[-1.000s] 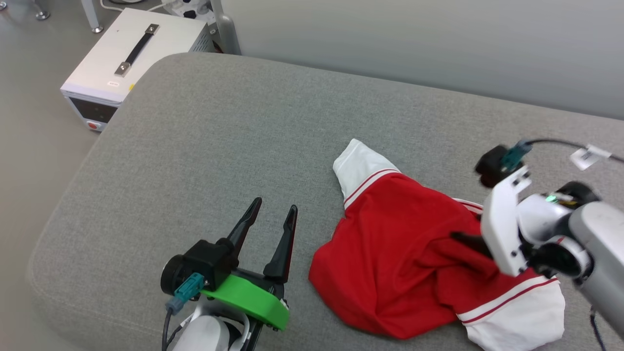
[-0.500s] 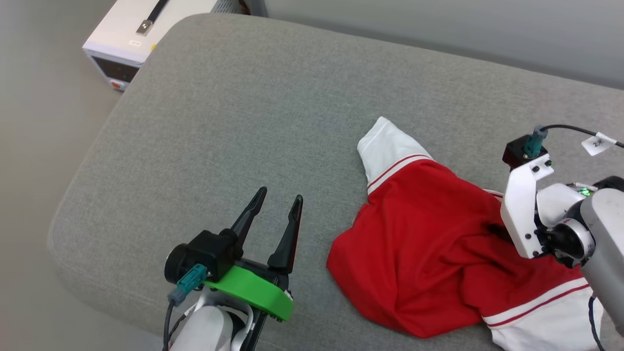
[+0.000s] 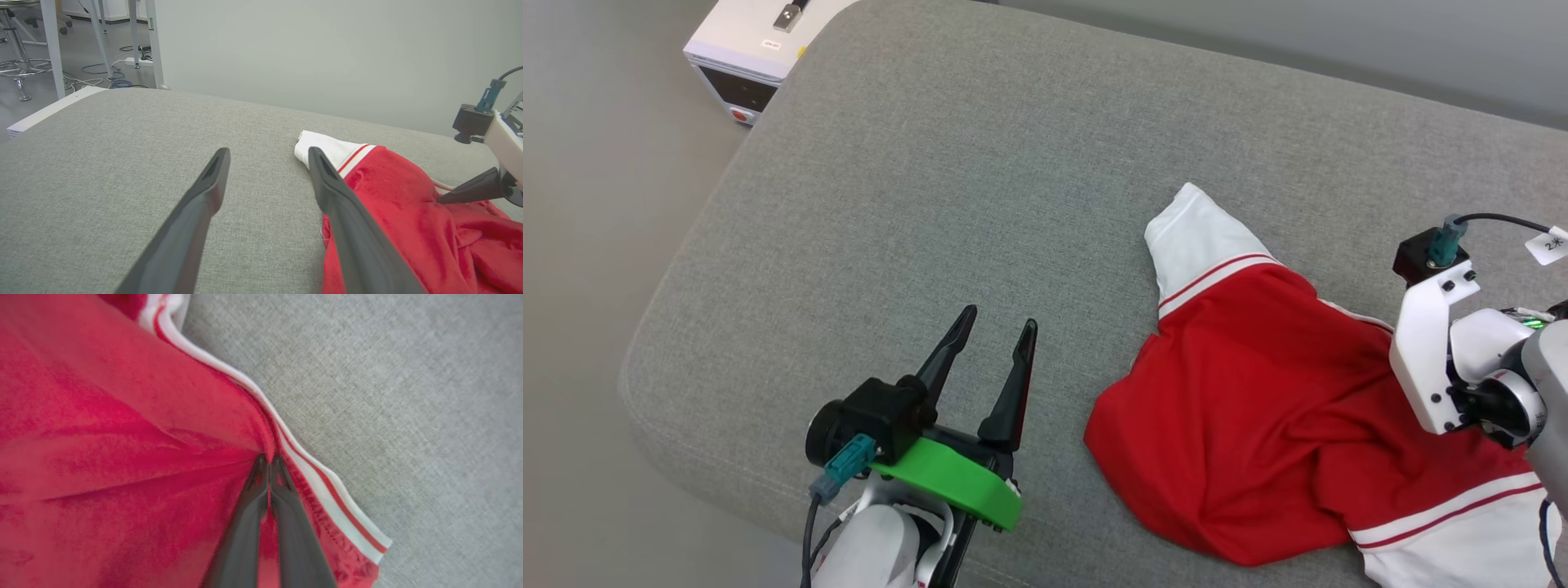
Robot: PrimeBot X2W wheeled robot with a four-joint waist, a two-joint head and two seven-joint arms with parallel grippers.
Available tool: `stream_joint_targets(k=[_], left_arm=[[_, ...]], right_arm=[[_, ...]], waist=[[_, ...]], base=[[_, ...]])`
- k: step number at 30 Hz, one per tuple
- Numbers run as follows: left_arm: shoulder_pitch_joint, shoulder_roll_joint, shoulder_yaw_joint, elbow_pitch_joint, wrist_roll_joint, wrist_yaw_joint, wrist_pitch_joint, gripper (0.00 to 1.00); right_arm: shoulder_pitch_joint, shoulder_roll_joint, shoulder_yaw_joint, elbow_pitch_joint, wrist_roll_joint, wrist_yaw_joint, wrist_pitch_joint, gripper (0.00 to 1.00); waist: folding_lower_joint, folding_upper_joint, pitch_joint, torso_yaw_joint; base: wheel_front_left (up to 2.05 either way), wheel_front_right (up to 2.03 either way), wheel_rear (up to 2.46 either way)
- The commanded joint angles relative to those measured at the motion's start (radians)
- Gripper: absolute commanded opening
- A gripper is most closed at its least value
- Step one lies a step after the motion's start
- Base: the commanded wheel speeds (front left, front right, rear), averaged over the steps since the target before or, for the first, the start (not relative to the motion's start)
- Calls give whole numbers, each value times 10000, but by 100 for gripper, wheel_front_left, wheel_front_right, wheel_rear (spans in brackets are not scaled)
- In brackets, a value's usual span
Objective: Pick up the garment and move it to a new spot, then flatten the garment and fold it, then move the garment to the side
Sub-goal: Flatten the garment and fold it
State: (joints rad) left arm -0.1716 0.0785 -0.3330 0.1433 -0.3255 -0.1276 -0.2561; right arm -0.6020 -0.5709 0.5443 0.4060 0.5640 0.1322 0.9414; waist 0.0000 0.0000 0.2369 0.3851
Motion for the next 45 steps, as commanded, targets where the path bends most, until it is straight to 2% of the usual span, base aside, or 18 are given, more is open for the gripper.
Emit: stream_joint_targets(k=[1, 5, 10, 16, 21, 22, 23, 24, 28, 33, 39, 45], left_arm=[[-209, -50, -26, -5, -15, -31, -57, 100], [-258, -30, -96, -13, -24, -31, -57, 100], [-301, -51, -197, -52, -65, -31, -57, 100], [-321, -93, -235, -52, -108, -31, -57, 100], [-344, -123, -210, -67, -123, -31, -57, 100], [-342, -129, -186, -66, -119, -31, -57, 100], [-337, -134, -161, -61, -117, -31, -57, 100], [-322, -139, -120, -48, -112, -31, -57, 100], [-281, -139, 4, 56, -83, -31, -57, 100], [-262, -15, 203, 102, -61, -31, -57, 100], [-156, 220, 550, 109, -110, -31, -57, 100], [77, 384, 901, 106, -139, -31, -57, 100]], right_arm=[[-10, -215, 133, 227, -221, -15, -130, 0], [-769, -657, 464, 282, -779, -15, -833, 0], [-1940, -1079, 1179, 702, -1726, -15, -2211, 0], [-3163, -1109, 2080, 1617, -2674, -15, -4202, 0], [-3671, -786, 2431, 2804, -3007, -15, -5435, 0], [-3662, -629, 2450, 3082, -2912, -15, -5586, 22], [-3630, -491, 2445, 3285, -2778, -15, -5697, 90], [-3574, -315, 2411, 3540, -2586, -15, -5794, 100], [-3403, 98, 2449, 4070, -2037, -15, -6385, 100], [-3077, 498, 2026, 4268, -1113, -15, -7551, 100], [-2404, 878, 1061, 3935, -189, -15, -9527, 100], [-1209, 1266, -171, 3070, 249, -15, -11232, 100]], waist=[[0, 0, -44, -6], [0, 0, -61, 49], [0, 0, 65, 247], [0, 0, 231, 487], [0, 0, 328, 567], [0, 0, 338, 553], [0, 0, 336, 530], [0, 0, 314, 483], [0, 0, 105, 206], [0, 0, -324, -282], [0, 0, -947, -987], [0, 0, -1503, -1734]], base=[[0, 0, 0], [0, 0, 0], [0, 0, 0], [0, 0, 0], [0, 0, 0], [0, 0, 0], [0, 0, 0], [0, 0, 0], [0, 0, 0], [0, 0, 0], [0, 0, 0], [0, 0, 0]])
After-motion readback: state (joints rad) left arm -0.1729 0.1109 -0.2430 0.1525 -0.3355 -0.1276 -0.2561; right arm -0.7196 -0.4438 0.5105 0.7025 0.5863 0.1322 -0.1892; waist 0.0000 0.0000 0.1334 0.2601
